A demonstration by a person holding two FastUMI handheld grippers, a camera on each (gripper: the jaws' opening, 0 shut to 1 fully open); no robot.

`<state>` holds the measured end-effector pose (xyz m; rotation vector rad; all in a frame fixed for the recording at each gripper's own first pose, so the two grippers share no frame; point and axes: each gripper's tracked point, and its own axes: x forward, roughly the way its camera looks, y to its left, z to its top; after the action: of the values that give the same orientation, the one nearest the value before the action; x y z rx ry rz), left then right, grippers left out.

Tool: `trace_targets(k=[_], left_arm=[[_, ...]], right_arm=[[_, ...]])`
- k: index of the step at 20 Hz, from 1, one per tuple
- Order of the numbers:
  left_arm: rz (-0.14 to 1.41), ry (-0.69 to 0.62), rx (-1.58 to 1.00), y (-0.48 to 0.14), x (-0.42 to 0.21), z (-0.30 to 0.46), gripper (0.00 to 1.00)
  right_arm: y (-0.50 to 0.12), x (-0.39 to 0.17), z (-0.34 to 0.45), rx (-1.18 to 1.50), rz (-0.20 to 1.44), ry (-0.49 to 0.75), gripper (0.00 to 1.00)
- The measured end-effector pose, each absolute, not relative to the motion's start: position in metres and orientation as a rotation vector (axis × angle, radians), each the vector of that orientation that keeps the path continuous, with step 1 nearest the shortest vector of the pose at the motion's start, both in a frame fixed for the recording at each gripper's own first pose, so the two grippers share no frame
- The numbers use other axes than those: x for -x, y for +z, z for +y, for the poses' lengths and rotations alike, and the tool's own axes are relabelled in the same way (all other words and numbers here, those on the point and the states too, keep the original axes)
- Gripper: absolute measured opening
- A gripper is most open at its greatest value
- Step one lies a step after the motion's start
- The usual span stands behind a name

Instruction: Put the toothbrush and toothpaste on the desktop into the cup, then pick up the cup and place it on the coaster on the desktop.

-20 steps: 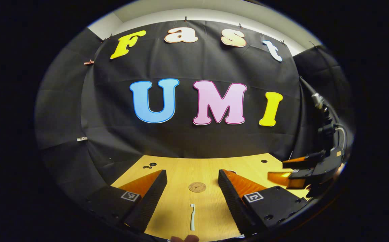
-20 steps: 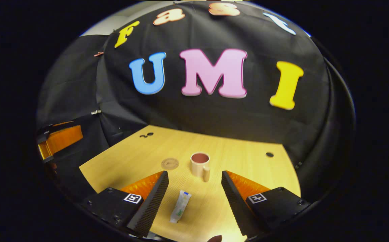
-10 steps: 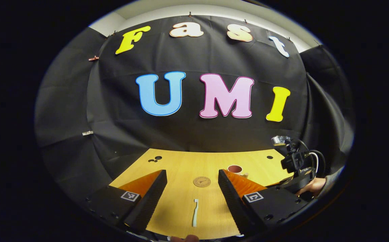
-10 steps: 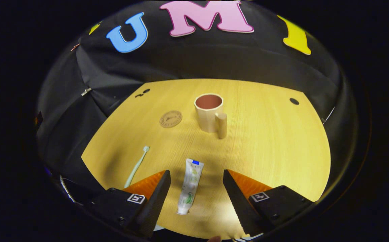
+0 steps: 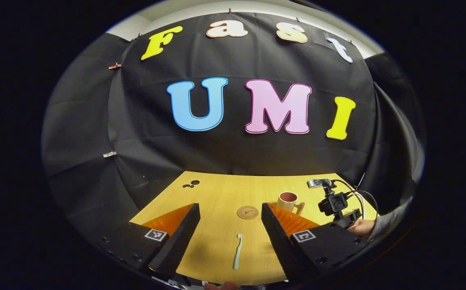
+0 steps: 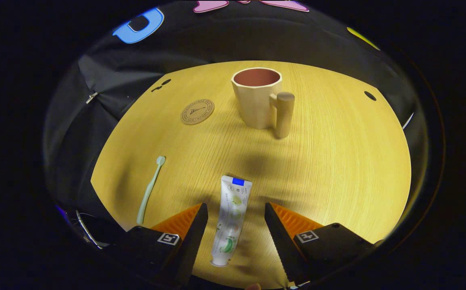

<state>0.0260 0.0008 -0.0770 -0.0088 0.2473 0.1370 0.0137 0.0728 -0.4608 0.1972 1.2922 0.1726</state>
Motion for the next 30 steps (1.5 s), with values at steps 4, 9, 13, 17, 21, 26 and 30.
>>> trace_targets(k=[4, 9, 13, 17, 21, 26, 30], left_arm=[[0.254, 0.149, 0.01, -0.082, -0.03, 0.003, 0.97], [0.272, 0.166, 0.025, -0.09, -0.036, 0.005, 0.96], [0.285, 0.177, 0.028, -0.094, -0.037, 0.007, 0.96], [0.301, 0.184, 0.032, -0.099, -0.04, 0.007, 0.97], [0.319, 0.179, 0.032, -0.106, -0.043, 0.006, 0.97], [0.391, 0.103, 0.03, -0.134, -0.055, -0.007, 0.97], [0.473, 0.035, 0.016, -0.171, -0.07, -0.019, 0.97]], right_arm=[[-0.468, -0.013, 0.076, -0.22, 1.334, 0.18, 0.77], [-0.477, -0.009, 0.081, -0.246, 1.386, 0.183, 0.46], [-0.479, -0.004, 0.092, -0.299, 1.419, 0.217, 0.36], [-0.478, 0.0, 0.102, -0.285, 1.427, 0.285, 0.2], [-0.469, -0.004, 0.101, -0.292, 1.373, 0.302, 0.15], [-0.428, -0.021, 0.098, -0.378, 1.232, 0.336, 0.14], [-0.403, -0.022, 0.087, -0.399, 1.172, 0.346, 0.14]])
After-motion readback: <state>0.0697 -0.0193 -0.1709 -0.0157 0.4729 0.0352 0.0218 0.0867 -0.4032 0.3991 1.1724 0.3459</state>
